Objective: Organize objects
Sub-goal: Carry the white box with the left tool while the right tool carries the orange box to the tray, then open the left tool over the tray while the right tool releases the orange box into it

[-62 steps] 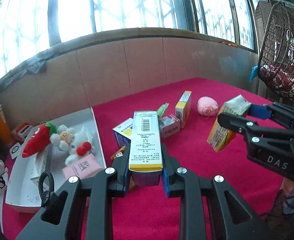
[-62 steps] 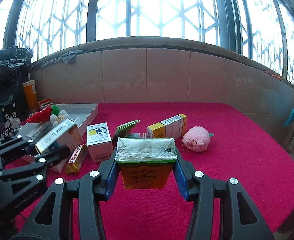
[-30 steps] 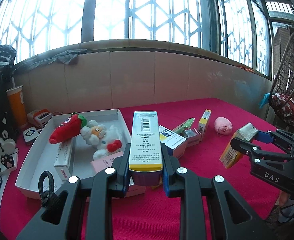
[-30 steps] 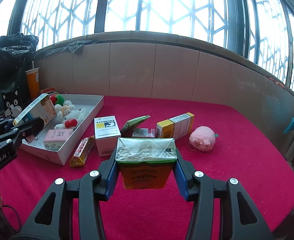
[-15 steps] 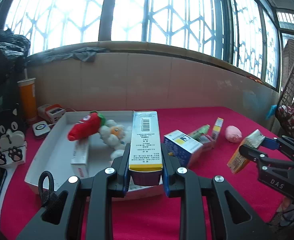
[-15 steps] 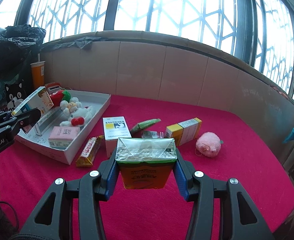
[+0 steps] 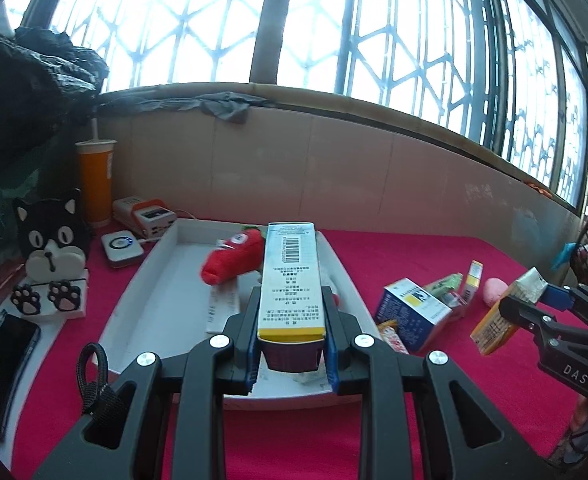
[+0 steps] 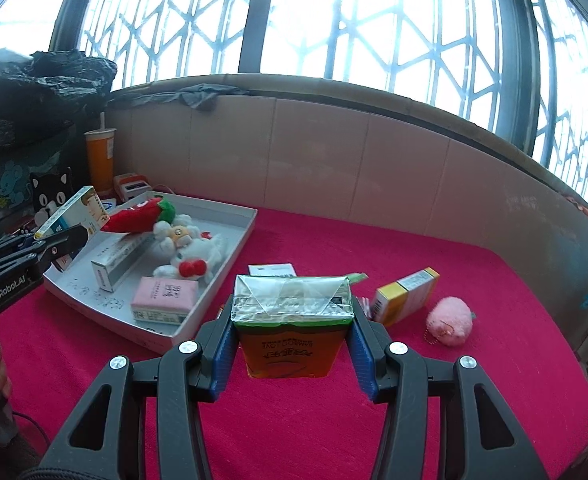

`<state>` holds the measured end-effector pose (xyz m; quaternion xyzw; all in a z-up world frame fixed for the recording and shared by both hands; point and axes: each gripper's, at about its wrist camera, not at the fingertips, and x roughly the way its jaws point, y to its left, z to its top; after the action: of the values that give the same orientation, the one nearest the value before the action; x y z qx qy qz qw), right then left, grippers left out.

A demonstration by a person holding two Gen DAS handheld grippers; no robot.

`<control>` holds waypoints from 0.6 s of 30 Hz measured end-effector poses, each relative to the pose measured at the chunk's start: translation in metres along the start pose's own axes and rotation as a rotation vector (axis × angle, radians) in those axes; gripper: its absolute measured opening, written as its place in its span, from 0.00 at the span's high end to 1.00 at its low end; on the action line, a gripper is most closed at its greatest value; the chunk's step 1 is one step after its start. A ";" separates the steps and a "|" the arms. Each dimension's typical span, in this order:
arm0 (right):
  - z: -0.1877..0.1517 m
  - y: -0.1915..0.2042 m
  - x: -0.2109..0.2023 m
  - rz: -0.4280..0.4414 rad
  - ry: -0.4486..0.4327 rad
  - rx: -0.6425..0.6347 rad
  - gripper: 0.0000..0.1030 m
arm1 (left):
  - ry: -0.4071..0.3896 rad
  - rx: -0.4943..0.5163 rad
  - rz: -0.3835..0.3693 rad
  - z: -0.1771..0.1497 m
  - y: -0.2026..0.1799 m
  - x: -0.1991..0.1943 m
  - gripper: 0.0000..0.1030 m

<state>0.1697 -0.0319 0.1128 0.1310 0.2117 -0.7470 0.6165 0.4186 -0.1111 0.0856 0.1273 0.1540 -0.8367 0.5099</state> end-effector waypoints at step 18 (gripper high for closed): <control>0.030 0.035 0.025 0.096 0.008 -0.027 0.48 | 0.025 -0.080 0.085 0.012 0.052 0.011 0.76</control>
<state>0.2003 -0.0734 0.1222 0.1357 0.2175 -0.7129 0.6527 0.4594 -0.1470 0.0859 0.1238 0.1881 -0.8057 0.5478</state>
